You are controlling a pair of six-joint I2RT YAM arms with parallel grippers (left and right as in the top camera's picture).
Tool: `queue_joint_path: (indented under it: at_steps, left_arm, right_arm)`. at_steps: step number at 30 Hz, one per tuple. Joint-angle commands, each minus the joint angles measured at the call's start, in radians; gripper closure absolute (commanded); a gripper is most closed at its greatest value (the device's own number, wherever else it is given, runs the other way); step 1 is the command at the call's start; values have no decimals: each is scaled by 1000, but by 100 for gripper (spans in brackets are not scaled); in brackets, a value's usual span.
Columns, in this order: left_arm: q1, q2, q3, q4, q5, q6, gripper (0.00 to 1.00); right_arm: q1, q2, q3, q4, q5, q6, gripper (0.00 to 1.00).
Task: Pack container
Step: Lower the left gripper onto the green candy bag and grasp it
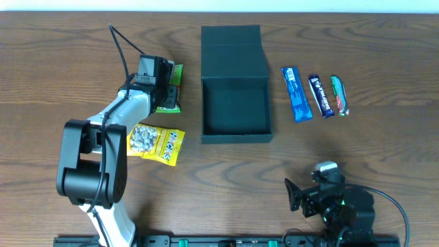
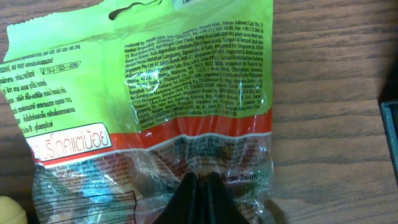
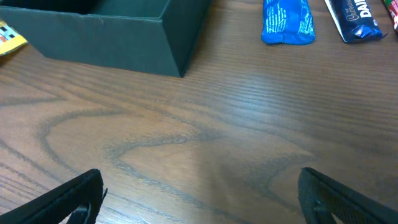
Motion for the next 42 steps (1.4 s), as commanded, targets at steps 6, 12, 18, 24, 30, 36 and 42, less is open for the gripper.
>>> queue_joint_path:
  at_steps: [6,12,18,24,30,36,42]
  left_arm:
    - [-69,1,48,-99,-52,5,94]
    - [-110,-50,84,-129,-131,-15,94]
    - [-111,-58,85,-146,-131,-66,95]
    - [-113,-73,85,-152,-130,-92,95]
    - [-112,-127,85,-151,-131,-114,94]
    - [-112,-171,85,-145,-146,-116,94]
    - [-111,-98,84,-152,-160,-5,5]
  right_arm:
    - [3,-5,-4,0,0,-8,1]
    - [3,-5,-4,0,0,-8,1]
    - [3,-5,-4,0,0,-8,1]
    - [3,-5,-4,0,0,-8,1]
    - [3,-5,-4,0,0,-8,1]
    - [3,-5,-4,0,0,-8,1]
    - [3,-5,-4,0,0,-8,1]
